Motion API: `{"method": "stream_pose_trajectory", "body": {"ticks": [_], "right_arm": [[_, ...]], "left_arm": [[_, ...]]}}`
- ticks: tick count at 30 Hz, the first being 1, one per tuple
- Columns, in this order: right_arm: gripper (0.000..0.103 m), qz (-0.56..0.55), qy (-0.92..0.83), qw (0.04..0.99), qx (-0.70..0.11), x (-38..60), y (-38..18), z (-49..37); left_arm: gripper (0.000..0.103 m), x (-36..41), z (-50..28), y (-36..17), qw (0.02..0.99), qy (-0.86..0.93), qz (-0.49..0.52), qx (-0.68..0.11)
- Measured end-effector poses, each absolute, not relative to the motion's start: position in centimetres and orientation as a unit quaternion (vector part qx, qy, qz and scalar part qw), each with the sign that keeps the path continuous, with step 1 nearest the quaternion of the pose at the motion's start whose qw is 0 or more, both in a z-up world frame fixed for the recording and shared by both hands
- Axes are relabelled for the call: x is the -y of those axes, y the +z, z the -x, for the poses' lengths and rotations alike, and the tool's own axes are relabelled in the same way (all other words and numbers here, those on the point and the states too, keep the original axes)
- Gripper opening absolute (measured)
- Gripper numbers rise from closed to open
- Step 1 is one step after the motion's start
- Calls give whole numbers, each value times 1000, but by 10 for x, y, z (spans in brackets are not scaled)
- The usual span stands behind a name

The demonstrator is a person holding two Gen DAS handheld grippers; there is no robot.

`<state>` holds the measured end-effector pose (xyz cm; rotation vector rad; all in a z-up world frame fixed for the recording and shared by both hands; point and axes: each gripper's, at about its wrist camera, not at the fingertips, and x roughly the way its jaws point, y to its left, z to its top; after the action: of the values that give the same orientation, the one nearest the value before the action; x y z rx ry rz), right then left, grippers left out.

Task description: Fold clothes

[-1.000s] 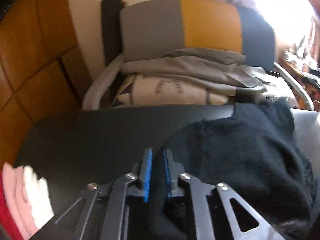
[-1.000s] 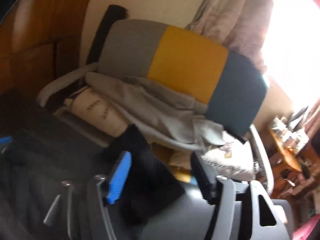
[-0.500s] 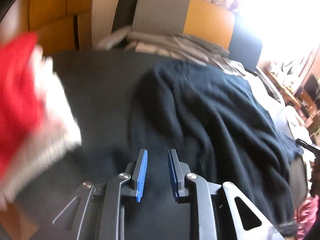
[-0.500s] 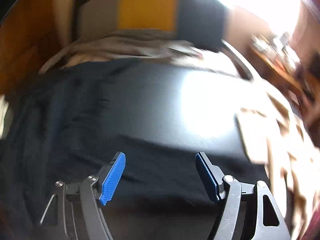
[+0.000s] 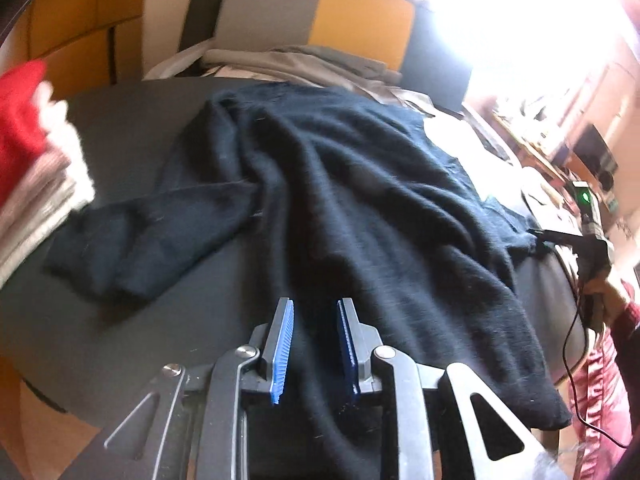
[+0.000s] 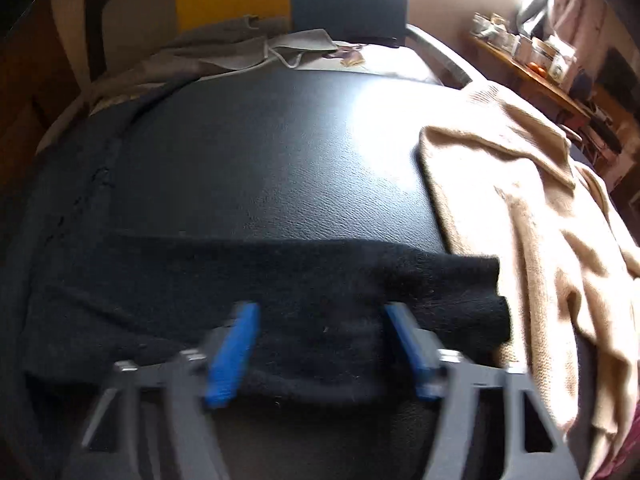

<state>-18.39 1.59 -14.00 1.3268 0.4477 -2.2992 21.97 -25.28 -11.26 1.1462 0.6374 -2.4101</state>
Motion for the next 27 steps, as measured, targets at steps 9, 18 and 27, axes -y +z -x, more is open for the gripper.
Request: {"method": "stream_pose_trajectory", "body": {"ticks": [9, 18, 27], "right_arm": [[7, -376, -853, 168, -321, -25, -65, 170], [7, -336, -873, -12, -354, -127, -3, 208], [57, -338, -894, -94, -279, -160, 6, 239]], "left_arm": [[23, 239, -204, -128, 173, -855, -445, -202], [23, 233, -210, -135, 144, -855, -451, -211], [24, 240, -220, -133, 132, -848, -458, -233]]}}
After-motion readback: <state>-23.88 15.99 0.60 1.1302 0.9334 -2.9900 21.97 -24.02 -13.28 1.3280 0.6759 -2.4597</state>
